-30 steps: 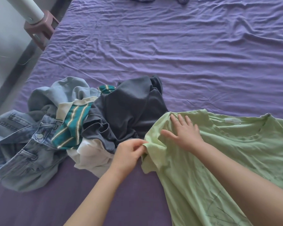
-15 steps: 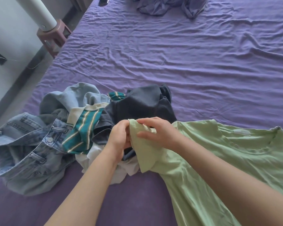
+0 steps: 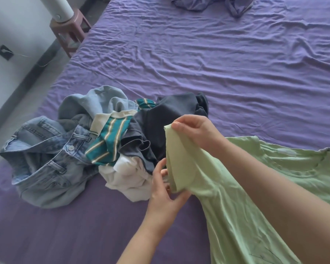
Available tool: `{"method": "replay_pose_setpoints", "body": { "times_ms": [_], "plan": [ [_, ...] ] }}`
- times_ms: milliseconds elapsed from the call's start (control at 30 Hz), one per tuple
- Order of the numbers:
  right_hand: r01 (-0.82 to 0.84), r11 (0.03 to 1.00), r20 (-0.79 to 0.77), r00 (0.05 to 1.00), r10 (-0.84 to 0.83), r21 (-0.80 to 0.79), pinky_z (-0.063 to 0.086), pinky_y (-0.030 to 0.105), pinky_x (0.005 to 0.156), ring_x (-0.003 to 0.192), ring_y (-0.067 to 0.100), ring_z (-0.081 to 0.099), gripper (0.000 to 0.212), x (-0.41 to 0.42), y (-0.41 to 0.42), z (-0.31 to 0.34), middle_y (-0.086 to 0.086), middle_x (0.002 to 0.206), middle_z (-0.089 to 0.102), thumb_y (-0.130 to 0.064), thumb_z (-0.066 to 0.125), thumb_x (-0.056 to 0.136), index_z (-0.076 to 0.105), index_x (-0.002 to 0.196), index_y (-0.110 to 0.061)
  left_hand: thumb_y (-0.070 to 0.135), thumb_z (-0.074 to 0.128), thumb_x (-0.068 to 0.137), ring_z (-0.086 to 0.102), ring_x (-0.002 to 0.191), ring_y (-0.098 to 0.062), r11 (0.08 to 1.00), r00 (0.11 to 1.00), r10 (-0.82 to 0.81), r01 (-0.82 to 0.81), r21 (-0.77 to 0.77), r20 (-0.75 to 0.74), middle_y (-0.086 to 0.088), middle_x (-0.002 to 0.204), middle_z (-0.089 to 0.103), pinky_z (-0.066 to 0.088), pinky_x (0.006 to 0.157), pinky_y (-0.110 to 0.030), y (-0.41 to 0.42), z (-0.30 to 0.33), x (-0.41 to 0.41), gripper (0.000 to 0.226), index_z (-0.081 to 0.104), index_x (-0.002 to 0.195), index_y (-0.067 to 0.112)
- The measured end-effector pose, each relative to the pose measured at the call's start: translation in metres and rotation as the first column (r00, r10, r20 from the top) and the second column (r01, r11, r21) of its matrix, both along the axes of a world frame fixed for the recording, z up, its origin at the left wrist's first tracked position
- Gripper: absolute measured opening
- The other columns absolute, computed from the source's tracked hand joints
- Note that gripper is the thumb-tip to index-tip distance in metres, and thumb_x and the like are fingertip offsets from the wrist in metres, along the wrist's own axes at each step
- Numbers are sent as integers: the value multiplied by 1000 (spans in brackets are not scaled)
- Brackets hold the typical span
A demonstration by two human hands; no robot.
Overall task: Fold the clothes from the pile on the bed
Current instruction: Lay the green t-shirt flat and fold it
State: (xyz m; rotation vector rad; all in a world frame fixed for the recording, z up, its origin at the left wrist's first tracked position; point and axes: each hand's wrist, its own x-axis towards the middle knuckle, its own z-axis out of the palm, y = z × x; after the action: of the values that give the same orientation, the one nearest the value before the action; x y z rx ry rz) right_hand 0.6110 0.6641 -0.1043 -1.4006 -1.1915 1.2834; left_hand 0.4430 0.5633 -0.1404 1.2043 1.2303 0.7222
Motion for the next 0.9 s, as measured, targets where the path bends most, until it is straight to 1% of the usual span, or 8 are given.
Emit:
{"method": "replay_pose_setpoints", "body": {
  "times_ms": [233, 400, 500, 600, 667, 733, 833, 900],
  "plan": [
    [3, 998, 23, 1000, -1, -67, 31, 12, 46, 47, -1, 40, 9, 1, -11, 6, -12, 58, 52, -26, 65, 87, 69, 79, -22, 7, 73, 79, 63, 77, -6, 983, 976, 184, -180, 41, -121, 4, 88, 67, 48, 68, -13, -23, 0, 0, 31, 63, 94, 32],
    [-38, 997, 48, 998, 41, -67, 31, 12, 45, 48, 0, 37, 13, 2, -19, 13, -11, 59, 48, -28, 61, 90, 67, 80, -23, 12, 79, 73, 53, 89, 5, 972, 950, 230, -215, 92, -212, 10, 112, 42, 47, 74, -10, -12, -7, 11, 60, 46, 113, 42],
    [-97, 994, 63, 993, 100, -48, 32, 11, 47, 51, 0, 38, 15, 8, -23, 19, -14, 59, 47, -26, 55, 94, 64, 86, -17, 6, 80, 72, 46, 119, -3, 987, 982, 159, -160, -1, -101, 8, 133, 33, 47, 96, -26, 3, -11, 17, 84, 34, 138, 28],
    [-177, 984, 47, 983, 178, -33, 37, 12, 52, 58, 2, 44, 15, 15, -27, 24, -7, 68, 51, -25, 53, 95, 62, 88, -15, 8, 82, 69, 46, 125, -10, 998, 999, -32, 32, -46, 13, 4, 133, 51, 42, 104, -35, 19, -10, 18, 103, 19, 149, 21],
    [-193, 981, 29, 981, 194, -23, 40, 14, 57, 64, 4, 48, 13, 16, -29, 25, -4, 72, 55, -24, 55, 94, 64, 87, -16, 13, 82, 70, 61, 100, -10, 994, 996, -76, 78, -73, 37, 4, 105, 68, 51, 84, -25, 27, -4, 17, 68, 50, 130, 20],
    [-138, 990, 121, 983, 135, 17, 41, 14, 65, 70, 2, 51, 9, 16, -27, 19, -9, 75, 58, -23, 62, 90, 67, 83, -22, 15, 75, 79, 60, 74, -10, 998, 1000, -14, 13, -57, -18, 4, 79, 67, 49, 65, -23, 28, 3, 15, 15, 65, 91, 13],
    [32, 994, 411, 909, -73, 105, 39, 17, 73, 75, 6, 49, 4, 10, -20, 2, -13, 78, 50, -26, 70, 83, 73, 83, -25, 29, 63, 89, 41, 59, -11, 990, 967, 143, -137, 44, -211, 6, 62, 47, 36, 58, -29, 20, 1, 5, 29, 50, 69, 13],
    [93, 991, 412, 903, -126, 99, 40, 10, 66, 66, 2, 50, 10, -2, -15, -8, -9, 77, 48, -25, 69, 84, 74, 87, -18, 33, 62, 89, 37, 58, -12, 980, 929, 194, -171, 100, -315, 8, 60, 44, 33, 56, -29, 14, 0, -1, 34, 46, 68, 12]
  ]
}}
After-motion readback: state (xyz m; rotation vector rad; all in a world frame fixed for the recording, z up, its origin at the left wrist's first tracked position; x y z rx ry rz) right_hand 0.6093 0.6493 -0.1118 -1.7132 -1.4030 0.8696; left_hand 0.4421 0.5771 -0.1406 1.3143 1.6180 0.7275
